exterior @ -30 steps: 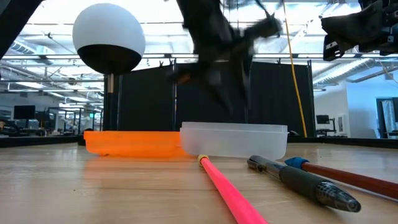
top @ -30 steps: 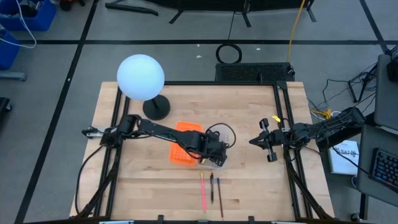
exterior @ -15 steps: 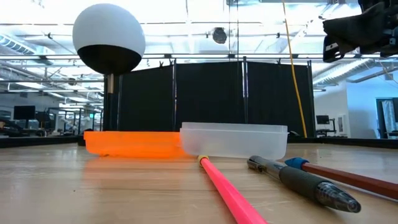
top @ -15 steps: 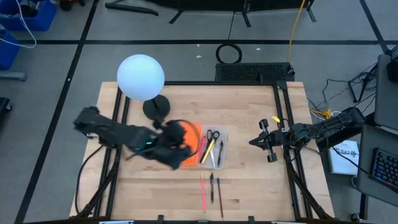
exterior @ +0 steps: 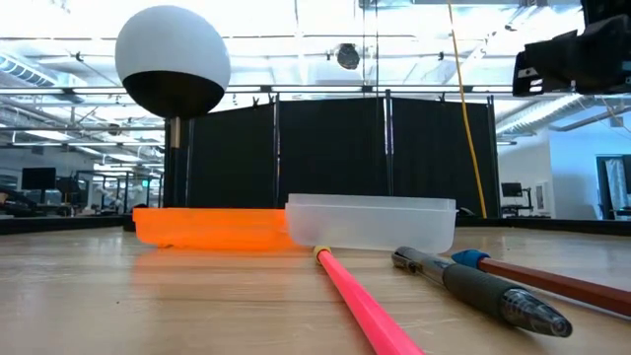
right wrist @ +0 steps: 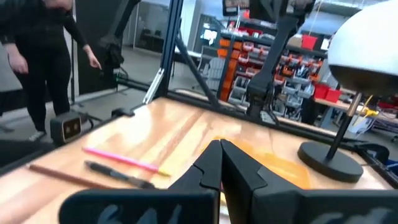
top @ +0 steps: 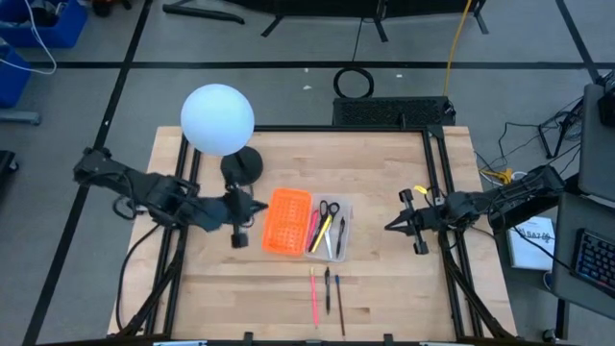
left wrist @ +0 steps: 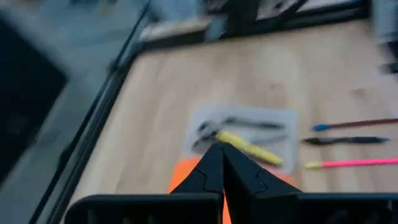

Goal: Pick & place school supplies into a supply box
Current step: Put the brown pencil into the orange supply box

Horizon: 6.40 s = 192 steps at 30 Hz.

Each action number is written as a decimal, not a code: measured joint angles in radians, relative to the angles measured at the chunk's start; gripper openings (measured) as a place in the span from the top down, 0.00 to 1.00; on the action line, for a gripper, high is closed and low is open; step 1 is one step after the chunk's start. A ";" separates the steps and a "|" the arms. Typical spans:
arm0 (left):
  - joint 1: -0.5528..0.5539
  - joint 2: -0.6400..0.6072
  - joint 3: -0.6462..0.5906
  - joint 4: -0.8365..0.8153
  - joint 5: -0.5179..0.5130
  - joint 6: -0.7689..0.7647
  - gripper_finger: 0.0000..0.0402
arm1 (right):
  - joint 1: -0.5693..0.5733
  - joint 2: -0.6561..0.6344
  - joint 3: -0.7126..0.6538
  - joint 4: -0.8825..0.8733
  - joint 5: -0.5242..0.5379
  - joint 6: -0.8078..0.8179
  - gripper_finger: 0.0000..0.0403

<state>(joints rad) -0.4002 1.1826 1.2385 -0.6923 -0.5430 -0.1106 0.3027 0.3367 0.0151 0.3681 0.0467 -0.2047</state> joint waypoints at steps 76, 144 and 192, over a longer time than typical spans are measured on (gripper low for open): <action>0.242 -0.321 -1.228 1.500 0.181 0.253 0.95 | 0.268 1.689 1.674 -1.332 0.209 1.497 0.82; 0.242 -0.321 -1.228 1.391 0.209 0.157 0.88 | 0.209 1.626 1.402 -1.031 0.101 1.498 0.64; 0.242 -0.321 -1.228 1.383 0.201 0.187 0.88 | 0.206 1.806 1.410 -1.172 0.002 1.490 0.79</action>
<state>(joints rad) -0.1585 0.8616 0.0109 0.6907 -0.3416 0.0769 0.5089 2.1426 1.4253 -0.8038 0.0492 1.2849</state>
